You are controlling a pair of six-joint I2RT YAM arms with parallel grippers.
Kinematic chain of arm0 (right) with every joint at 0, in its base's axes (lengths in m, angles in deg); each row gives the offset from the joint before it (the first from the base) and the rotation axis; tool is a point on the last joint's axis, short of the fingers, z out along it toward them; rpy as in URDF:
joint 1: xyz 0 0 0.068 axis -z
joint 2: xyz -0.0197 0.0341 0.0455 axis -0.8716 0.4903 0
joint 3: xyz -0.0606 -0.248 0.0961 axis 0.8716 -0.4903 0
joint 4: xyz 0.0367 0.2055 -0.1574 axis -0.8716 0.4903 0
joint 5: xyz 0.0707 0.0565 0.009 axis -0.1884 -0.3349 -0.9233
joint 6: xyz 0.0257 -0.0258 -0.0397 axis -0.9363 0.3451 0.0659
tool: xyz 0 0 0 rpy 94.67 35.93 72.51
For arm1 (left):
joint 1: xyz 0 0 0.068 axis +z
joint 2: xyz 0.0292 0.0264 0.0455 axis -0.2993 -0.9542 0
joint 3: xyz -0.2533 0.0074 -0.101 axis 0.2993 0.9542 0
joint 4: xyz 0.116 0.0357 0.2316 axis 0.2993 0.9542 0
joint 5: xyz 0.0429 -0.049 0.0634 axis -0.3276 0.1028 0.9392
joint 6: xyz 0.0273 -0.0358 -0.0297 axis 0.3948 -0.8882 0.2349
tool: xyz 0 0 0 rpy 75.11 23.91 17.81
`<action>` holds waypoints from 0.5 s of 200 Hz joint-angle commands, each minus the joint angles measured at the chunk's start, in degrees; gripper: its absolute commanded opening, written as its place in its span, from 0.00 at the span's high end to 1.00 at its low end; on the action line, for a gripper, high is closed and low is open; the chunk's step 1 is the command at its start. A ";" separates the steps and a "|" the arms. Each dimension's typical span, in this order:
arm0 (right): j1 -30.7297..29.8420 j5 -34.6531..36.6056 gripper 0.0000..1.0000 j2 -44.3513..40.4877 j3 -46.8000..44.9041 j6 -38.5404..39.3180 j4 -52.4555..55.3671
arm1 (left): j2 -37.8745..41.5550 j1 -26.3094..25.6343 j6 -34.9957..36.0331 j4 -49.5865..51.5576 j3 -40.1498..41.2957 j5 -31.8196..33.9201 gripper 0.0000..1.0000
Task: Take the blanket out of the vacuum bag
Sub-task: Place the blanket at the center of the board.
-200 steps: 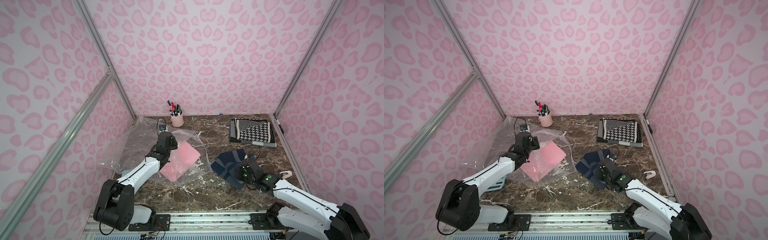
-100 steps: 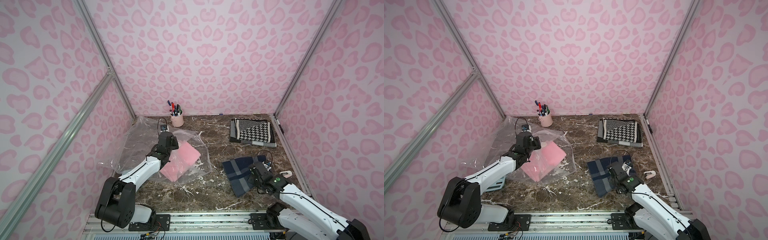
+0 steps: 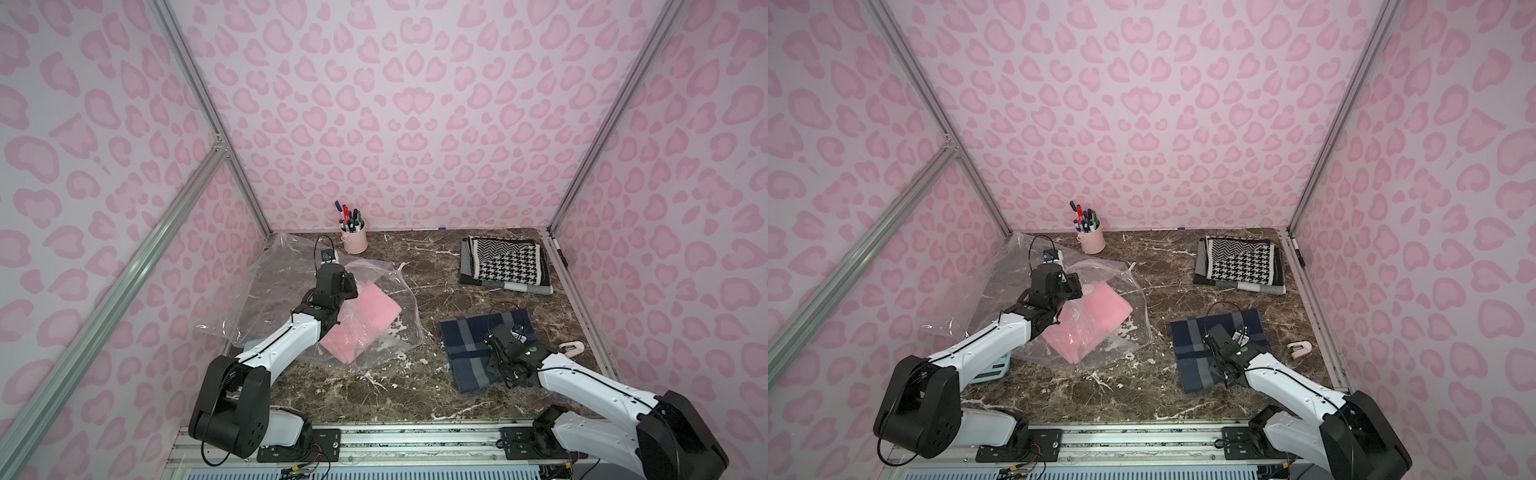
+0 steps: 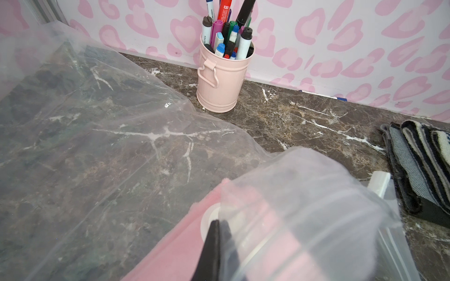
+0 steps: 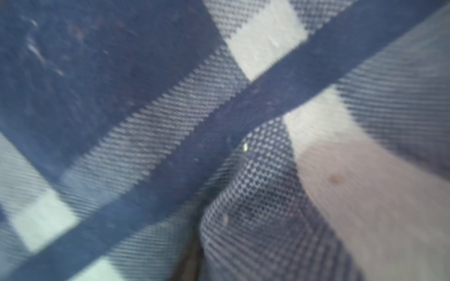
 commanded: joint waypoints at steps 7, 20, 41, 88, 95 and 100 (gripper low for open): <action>-2.56 -1.36 0.37 -0.24 2.69 -1.18 6.73 | 0.45 0.06 0.24 -0.60 -0.06 -0.38 0.96; -5.08 -0.74 0.34 -0.73 4.65 -3.19 11.46 | 0.60 0.00 0.24 -0.58 0.00 -0.25 0.96; -9.43 -0.19 0.30 -1.95 7.07 -7.14 17.24 | 0.38 0.01 -0.27 -1.26 0.49 -0.50 0.96; -18.74 0.53 0.29 -1.72 13.12 -15.05 27.65 | 0.01 0.06 -1.16 -2.02 0.61 -2.83 0.96; -19.63 1.33 0.29 -1.48 14.85 -15.40 29.12 | 0.13 0.06 -1.31 -2.19 0.71 -3.10 0.96; -19.95 1.91 0.29 -1.14 16.31 -15.37 29.90 | 0.20 0.03 -1.34 -2.33 0.79 -3.27 0.96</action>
